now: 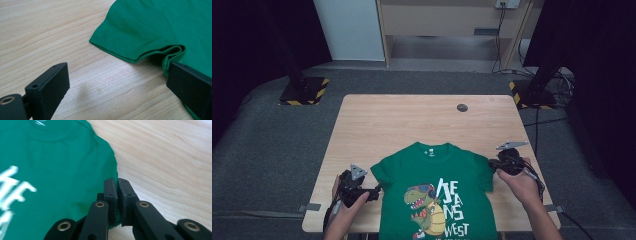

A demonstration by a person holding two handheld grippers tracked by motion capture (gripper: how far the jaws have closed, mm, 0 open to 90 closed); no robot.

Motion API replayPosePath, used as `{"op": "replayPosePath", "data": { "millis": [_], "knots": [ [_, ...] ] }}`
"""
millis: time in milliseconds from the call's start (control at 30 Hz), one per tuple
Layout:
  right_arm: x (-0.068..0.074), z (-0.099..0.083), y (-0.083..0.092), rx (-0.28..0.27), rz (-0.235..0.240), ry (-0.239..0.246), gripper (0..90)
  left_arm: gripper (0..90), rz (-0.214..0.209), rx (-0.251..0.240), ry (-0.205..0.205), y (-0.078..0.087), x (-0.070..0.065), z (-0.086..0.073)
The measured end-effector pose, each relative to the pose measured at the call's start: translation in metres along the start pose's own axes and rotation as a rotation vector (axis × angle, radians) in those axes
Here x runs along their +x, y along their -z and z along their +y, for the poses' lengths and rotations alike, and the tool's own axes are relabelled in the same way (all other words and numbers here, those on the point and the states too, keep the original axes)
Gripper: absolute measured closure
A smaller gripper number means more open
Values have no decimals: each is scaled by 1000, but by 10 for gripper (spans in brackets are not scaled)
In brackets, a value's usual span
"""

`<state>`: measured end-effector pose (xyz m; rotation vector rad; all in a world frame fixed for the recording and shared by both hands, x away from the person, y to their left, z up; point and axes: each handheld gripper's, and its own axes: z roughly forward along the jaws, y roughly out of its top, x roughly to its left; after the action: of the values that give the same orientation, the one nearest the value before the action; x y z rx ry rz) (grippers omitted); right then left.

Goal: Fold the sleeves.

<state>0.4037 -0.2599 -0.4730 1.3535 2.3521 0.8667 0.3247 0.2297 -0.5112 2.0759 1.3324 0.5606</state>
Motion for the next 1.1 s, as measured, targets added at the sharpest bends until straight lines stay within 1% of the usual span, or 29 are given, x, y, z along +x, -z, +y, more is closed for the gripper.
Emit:
{"op": "replayPosePath", "data": {
  "millis": [67,100,133,167,233,400,467,533,700,767,833,867,933,1033,1100],
  "knots": [
    [8,5,4,-7,14,20,857,42,2,1,-1,0,0,0],
    [8,5,4,-7,14,20,857,42,2,1,-1,0,0,0],
    [18,10,7,-10,23,51,857,42,3,0,0,0,0,0],
    [23,12,7,-11,29,70,857,42,2,0,1,0,0,0],
    [35,17,6,-4,45,96,857,42,2,0,1,0,0,0],
    [66,24,-4,34,83,168,856,42,2,-1,1,0,1,0],
    [77,26,-11,45,92,191,856,42,2,-2,0,1,1,0],
    [86,27,-17,59,100,203,854,42,4,-3,-2,1,1,0],
    [101,29,-36,83,110,209,844,42,4,-2,-5,0,0,0],
    [104,31,-42,83,110,191,829,43,3,-3,-6,0,0,1],
    [106,33,-45,83,117,164,793,43,3,-3,-8,0,0,1],
    [106,34,-45,76,119,156,768,43,3,-3,-8,0,0,1],
    [108,37,-45,59,126,136,673,43,3,-3,-8,1,0,1],
    [110,39,-42,30,143,134,553,43,4,-3,-9,1,0,1],
    [110,39,-40,19,151,129,500,43,4,-2,-11,1,-1,1]
  ]
}}
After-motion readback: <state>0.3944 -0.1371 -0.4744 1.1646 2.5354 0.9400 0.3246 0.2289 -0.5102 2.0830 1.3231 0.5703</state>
